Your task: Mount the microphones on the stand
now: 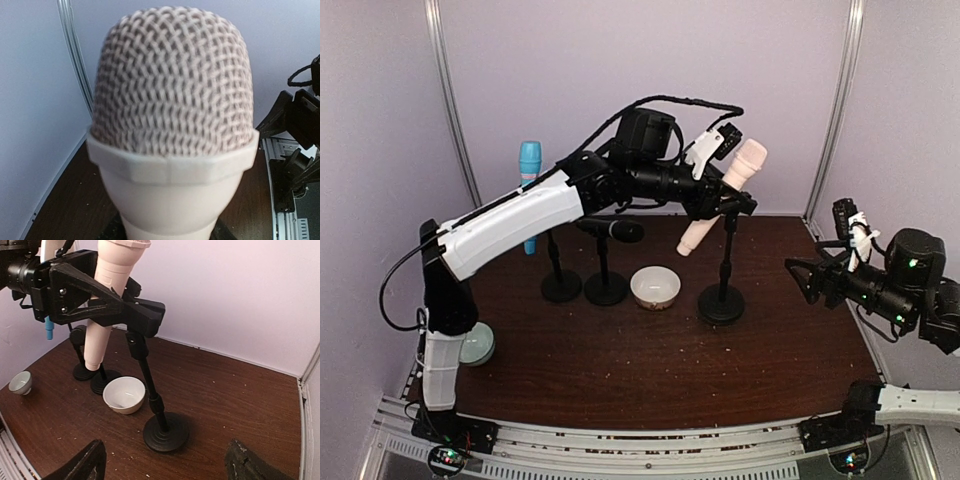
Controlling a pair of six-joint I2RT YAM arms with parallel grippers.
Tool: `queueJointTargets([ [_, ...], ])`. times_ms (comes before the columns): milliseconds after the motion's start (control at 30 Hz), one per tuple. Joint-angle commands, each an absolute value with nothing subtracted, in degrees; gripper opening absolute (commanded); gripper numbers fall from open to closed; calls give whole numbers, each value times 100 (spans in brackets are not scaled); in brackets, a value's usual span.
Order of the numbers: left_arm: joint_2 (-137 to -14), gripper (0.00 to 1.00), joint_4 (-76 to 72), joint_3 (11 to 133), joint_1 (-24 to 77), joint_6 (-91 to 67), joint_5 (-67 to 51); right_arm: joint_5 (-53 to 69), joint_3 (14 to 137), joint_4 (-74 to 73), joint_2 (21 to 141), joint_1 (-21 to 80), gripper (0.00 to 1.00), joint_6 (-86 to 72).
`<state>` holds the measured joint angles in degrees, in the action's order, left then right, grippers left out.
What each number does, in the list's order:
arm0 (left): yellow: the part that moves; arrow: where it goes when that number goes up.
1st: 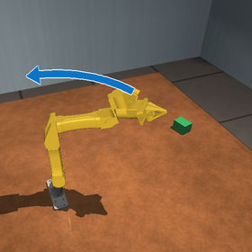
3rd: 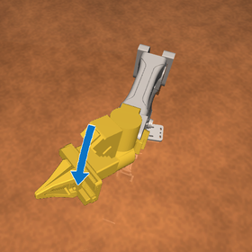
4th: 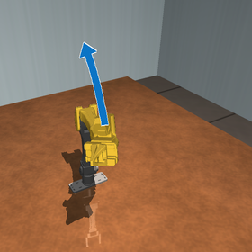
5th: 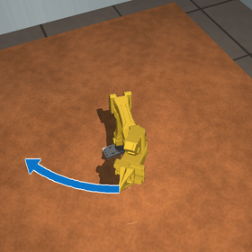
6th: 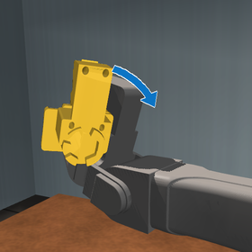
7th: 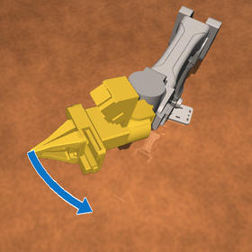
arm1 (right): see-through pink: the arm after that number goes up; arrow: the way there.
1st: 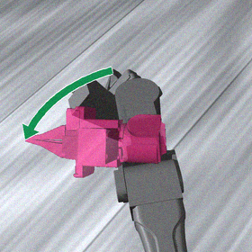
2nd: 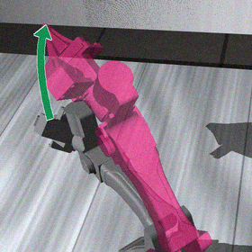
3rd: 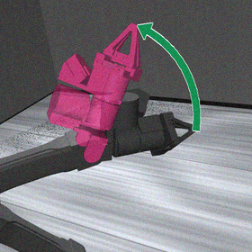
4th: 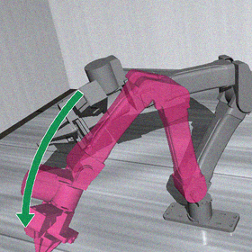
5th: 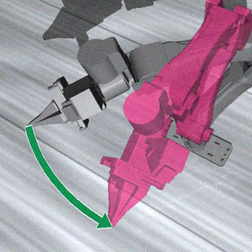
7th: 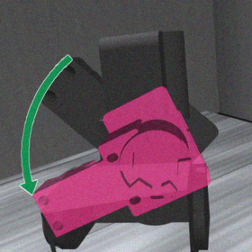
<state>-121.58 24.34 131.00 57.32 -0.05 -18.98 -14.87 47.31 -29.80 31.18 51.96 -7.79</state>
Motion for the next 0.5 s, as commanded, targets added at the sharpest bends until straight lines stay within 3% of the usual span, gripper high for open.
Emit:
queueJointTargets([
  [0,-12388,38,1740,13412,5634,85,-1970,-2547,4454,-2795,3196,5162,85,-1037],
  [133,-12530,41,1671,13408,5513,-102,-1988,-2565,4298,-2410,3103,5165,88,-965],
  [167,-12545,46,1672,13404,5507,-113,-1989,-2518,4285,-2379,3108,5160,88,-909],
  [333,-12343,95,1766,13218,5528,-76,-1550,-2427,4341,-2495,3260,5151,90,-809],
  [467,-11775,98,1785,12575,5535,-29,-1346,-2469,4341,-2496,3240,5150,97,-832],
])
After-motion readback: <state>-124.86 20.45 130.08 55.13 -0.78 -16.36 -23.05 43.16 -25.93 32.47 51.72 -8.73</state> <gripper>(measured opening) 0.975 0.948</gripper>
